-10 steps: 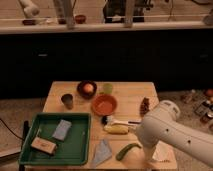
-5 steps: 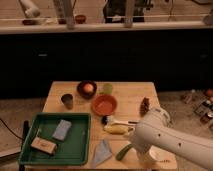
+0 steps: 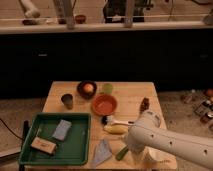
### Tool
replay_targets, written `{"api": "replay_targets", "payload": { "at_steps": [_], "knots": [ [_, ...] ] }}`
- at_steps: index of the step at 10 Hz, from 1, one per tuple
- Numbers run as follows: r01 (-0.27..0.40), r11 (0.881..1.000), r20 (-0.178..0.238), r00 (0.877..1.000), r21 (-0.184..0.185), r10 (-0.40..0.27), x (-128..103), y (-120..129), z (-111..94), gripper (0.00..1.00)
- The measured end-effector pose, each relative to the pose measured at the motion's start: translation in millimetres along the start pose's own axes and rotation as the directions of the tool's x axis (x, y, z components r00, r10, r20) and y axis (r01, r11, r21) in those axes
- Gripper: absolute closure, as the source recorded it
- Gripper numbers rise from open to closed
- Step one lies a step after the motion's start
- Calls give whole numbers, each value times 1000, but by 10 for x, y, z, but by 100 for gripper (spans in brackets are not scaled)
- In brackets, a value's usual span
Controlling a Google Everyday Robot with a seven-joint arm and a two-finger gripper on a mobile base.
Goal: Place pepper in red bowl
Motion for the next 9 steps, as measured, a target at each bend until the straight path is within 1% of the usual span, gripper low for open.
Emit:
{"api": "replay_targets", "payload": {
  "at_steps": [3,5,9],
  "knots": [
    [-2,1000,8,1000,9,2,-30,-24,193,20],
    [-7,1000,6,1000,13,6,-9,-49,278,20],
    [-8,1000,5,1000,6,8,43,-143,427,20]
  ]
}}
